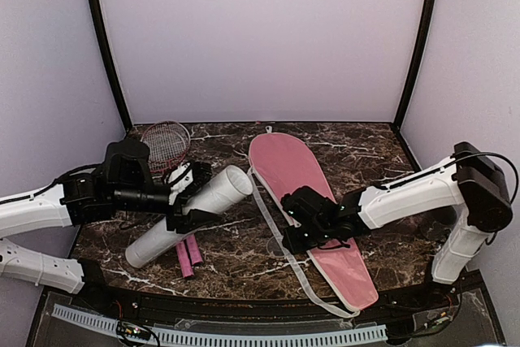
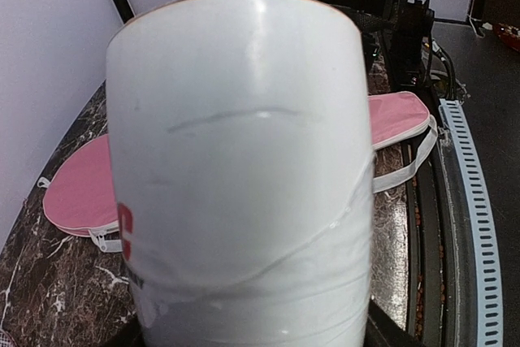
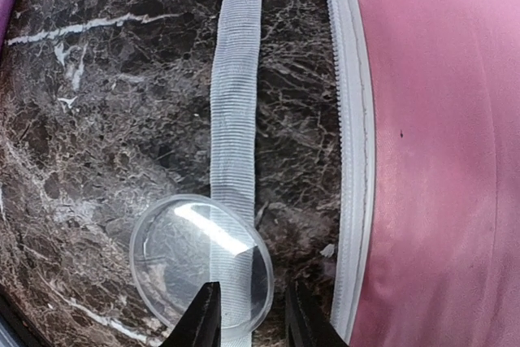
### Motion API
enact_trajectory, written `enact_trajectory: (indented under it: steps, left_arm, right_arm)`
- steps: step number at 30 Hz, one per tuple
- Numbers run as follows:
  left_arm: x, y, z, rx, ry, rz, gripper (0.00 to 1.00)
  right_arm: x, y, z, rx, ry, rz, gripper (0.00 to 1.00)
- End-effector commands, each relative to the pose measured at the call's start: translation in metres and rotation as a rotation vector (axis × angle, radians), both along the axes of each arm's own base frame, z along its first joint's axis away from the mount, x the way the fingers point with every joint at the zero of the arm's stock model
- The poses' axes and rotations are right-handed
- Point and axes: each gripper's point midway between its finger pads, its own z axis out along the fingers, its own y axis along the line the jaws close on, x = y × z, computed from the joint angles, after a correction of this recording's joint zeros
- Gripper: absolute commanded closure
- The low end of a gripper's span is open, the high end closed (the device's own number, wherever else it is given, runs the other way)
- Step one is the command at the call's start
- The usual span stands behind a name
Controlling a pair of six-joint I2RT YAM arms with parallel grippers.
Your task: Pack up the badminton gear
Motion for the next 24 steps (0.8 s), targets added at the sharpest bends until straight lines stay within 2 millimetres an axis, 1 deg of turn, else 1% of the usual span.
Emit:
enact_trajectory:
  steps: [1,8,9,12,14,16,18,19,20,21,24]
  left_arm:
    - [-0.006,-0.006,0.006,-0.029,0.003,-0.048,0.34]
    - [-0.007,-0.006,0.009,-0.041,0.0,-0.046,0.35]
    - [-0.007,-0.006,0.01,-0.046,-0.002,-0.048,0.35]
    - [-0.009,-0.006,0.015,-0.058,0.003,-0.053,0.35]
    - [-0.009,-0.007,0.023,-0.082,0.01,-0.048,0.35]
    - [-0.011,-0.01,0.04,-0.147,0.02,-0.05,0.35]
    - [-0.011,-0.012,0.06,-0.218,0.023,-0.048,0.35]
    - [-0.009,-0.013,0.069,-0.242,0.021,-0.039,0.35]
    - [-0.007,-0.015,0.082,-0.278,0.014,-0.032,0.35]
    - [-0.006,-0.016,0.093,-0.307,0.011,-0.032,0.35]
    - [-0.004,-0.021,0.119,-0.387,0.002,-0.036,0.35]
  right_arm:
    - [0.013,-0.002,-0.001,-0.051,-0.04,-0.038,0.74]
    - [0.019,-0.004,-0.01,-0.097,-0.055,-0.054,0.82]
    - [0.019,-0.003,-0.01,-0.094,-0.053,-0.053,0.84]
    - [0.019,-0.001,-0.01,-0.083,-0.051,-0.053,0.98]
    - [0.021,0.001,-0.004,-0.064,-0.056,-0.059,1.0]
    - [0.024,0.002,0.008,-0.033,-0.064,-0.067,1.0]
    - [0.029,0.003,0.03,0.012,-0.08,-0.073,1.0]
    - [0.032,0.002,0.043,0.034,-0.091,-0.078,1.0]
    - [0.035,0.0,0.053,0.052,-0.099,-0.082,1.0]
    - [0.039,-0.002,0.068,0.078,-0.109,-0.087,1.0]
    - [0.049,-0.012,0.107,0.143,-0.139,-0.096,1.0]
